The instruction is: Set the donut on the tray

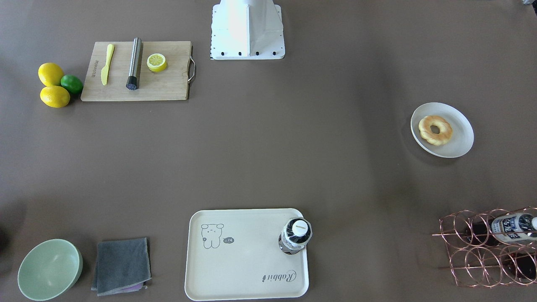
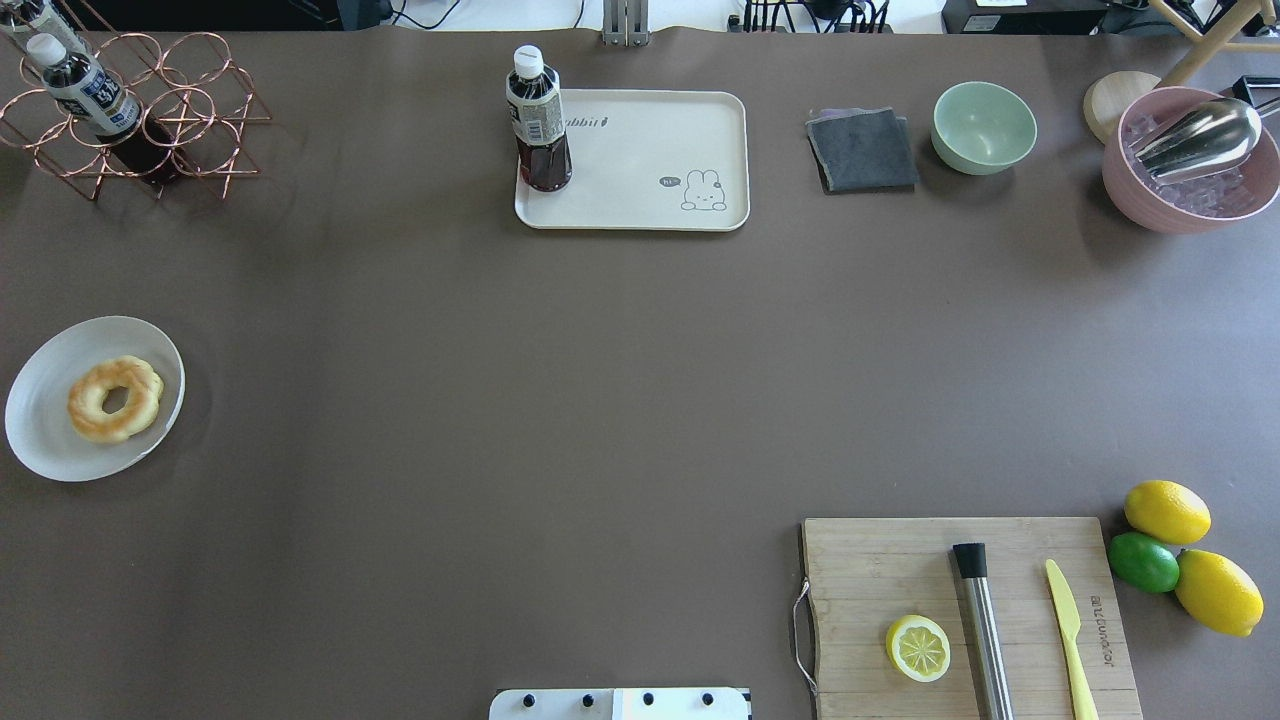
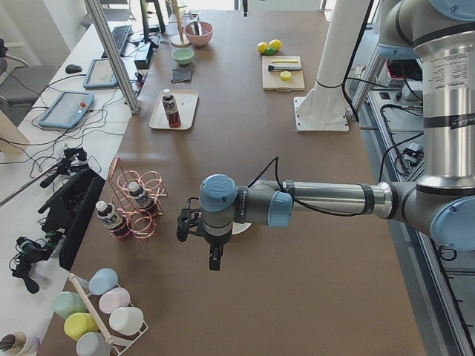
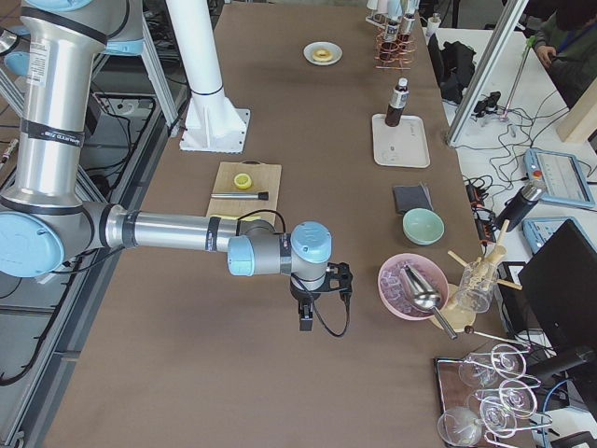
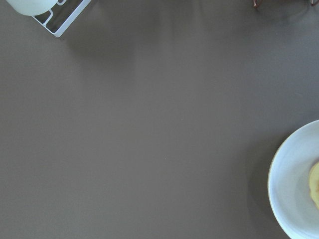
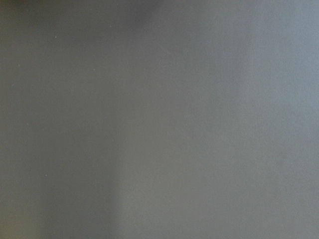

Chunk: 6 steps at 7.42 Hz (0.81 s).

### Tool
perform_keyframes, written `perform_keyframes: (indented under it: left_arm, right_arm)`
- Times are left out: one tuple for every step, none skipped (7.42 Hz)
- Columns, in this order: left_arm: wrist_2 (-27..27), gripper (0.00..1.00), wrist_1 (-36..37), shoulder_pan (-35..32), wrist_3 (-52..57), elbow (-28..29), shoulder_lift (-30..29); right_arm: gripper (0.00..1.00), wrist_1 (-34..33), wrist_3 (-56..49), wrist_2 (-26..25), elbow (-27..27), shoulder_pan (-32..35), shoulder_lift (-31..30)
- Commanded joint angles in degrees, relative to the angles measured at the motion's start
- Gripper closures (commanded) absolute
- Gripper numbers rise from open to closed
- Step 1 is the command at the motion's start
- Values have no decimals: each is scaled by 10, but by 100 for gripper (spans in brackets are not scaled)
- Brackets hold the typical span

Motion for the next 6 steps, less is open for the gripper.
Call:
perform_keyframes:
  left_arm:
    - [-1,1,-3,0,2,8,-20]
    - [-1,0,-4,0,4,27,-14]
    - [-1,1,0,-1,-1,32,-13]
    - [0,1,-3,-1,5,36,-12]
    - [-4,1,-6,-13,6,34,-11]
    - [-27,1,-9,-20,4,35,0]
  right_arm:
    - [0,0,-4,47,-7,1,-13]
    - [0,0,-4,50,-7,1,-15]
    - [0,0,-4,49,-7,1,-15]
    - [0,0,-4,43,-9,14,-15]
    - [0,1,-4,48,-5,36,-10]
    - [0,2,-4,52,0,56,-4]
